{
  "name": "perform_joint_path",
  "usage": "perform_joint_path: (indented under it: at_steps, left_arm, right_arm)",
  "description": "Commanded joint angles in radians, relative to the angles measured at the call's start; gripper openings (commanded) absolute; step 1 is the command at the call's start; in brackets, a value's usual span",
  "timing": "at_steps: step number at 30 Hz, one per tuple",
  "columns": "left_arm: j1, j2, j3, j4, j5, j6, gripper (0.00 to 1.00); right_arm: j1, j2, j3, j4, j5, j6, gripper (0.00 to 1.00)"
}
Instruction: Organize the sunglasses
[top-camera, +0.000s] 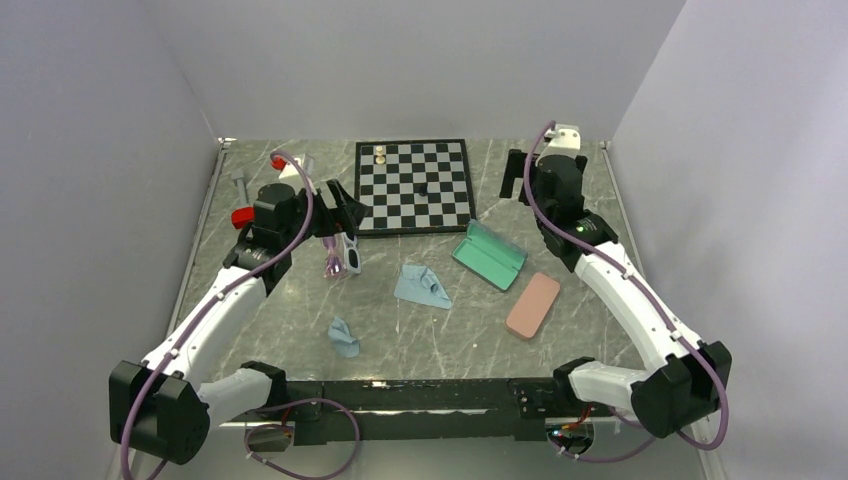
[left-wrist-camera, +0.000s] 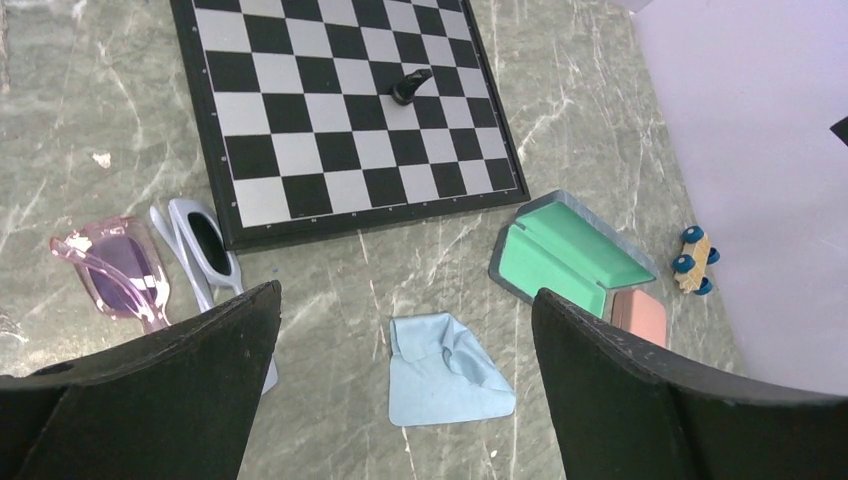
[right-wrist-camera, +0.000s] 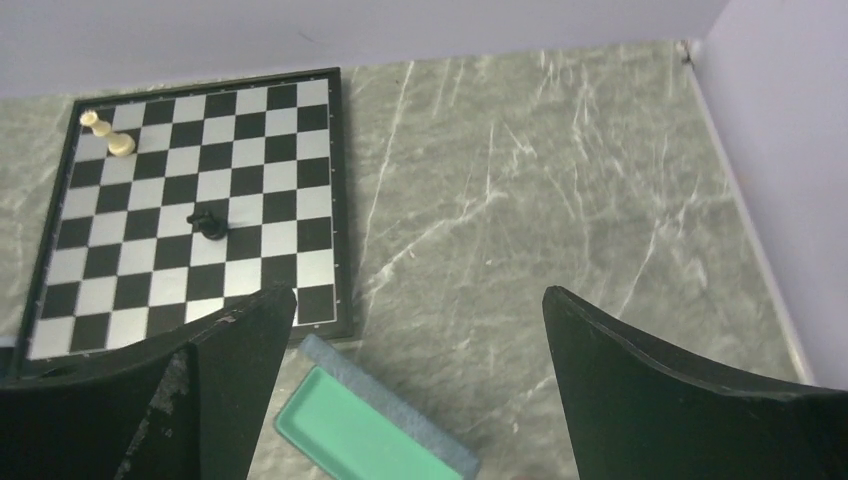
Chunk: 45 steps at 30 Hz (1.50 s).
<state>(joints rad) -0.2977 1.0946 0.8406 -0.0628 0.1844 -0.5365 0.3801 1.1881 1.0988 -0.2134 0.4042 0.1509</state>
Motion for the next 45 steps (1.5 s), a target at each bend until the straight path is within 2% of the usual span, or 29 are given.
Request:
perform_joint_path:
  at_steps: [1,6,7,9,13,15,17,19,21,25,30,32,36,39,45]
  left_arm:
    - [0.003,-0.008,-0.003,-0.036,-0.013,-0.053,0.99]
    - [-0.001,0.054,-0.023,-0.031,0.063,-0.100,0.99]
    - [-0.011,0.065,-0.032,-0.026,0.077,-0.109,0.99]
    - [-0.046,0.088,-0.055,-0.005,0.084,-0.128,0.99]
    - [-0.134,0.157,-0.051,-0.041,0.065,-0.124,0.99]
    - [-0.160,0.188,-0.048,-0.062,0.078,-0.122,0.99]
    - [-0.180,0.206,-0.068,-0.041,0.104,-0.132,0.99]
    - [-0.211,0.223,-0.079,-0.025,0.122,-0.140,0.99]
    - [-0.245,0.245,-0.067,-0.060,0.105,-0.122,0.99]
    - [-0.290,0.284,-0.070,-0.117,0.060,-0.106,0.99]
    - [-0.298,0.326,-0.086,-0.070,0.111,-0.124,0.87]
    - [-0.306,0.355,-0.070,-0.091,0.096,-0.116,0.83]
    - [-0.311,0.429,-0.021,-0.137,0.067,-0.104,0.74]
    - [-0.313,0.491,0.004,-0.128,0.087,-0.118,0.56]
    - [-0.317,0.556,0.045,-0.152,0.068,-0.118,0.49]
  right_arm:
    - [-0.001,-0.050,-0.007,-0.030,0.113,0.262,1.00]
    - [-0.001,-0.128,-0.136,0.067,-0.024,0.249,1.00]
    - [-0.001,-0.135,-0.163,0.090,-0.093,0.238,1.00]
    - [0.009,-0.124,-0.158,0.072,-0.235,0.211,1.00]
    - [0.042,-0.106,-0.186,0.080,-0.347,0.284,1.00]
    - [0.042,-0.105,-0.211,0.084,-0.435,0.251,1.00]
    - [0.063,-0.103,-0.222,0.074,-0.436,0.203,1.00]
    - [0.082,-0.075,-0.201,0.013,-0.409,0.230,1.00]
    - [0.098,-0.016,-0.160,-0.060,-0.449,0.241,1.00]
    - [0.245,0.071,-0.144,-0.129,-0.364,0.265,1.00]
    - [0.294,0.143,-0.191,-0.172,-0.384,0.378,0.97]
    - [0.319,0.146,-0.219,-0.176,-0.345,0.416,0.94]
    - [0.341,0.140,-0.290,-0.126,-0.364,0.493,0.90]
    - [0.349,0.163,-0.317,-0.113,-0.361,0.526,0.84]
    - [0.359,0.213,-0.326,-0.107,-0.394,0.533,0.71]
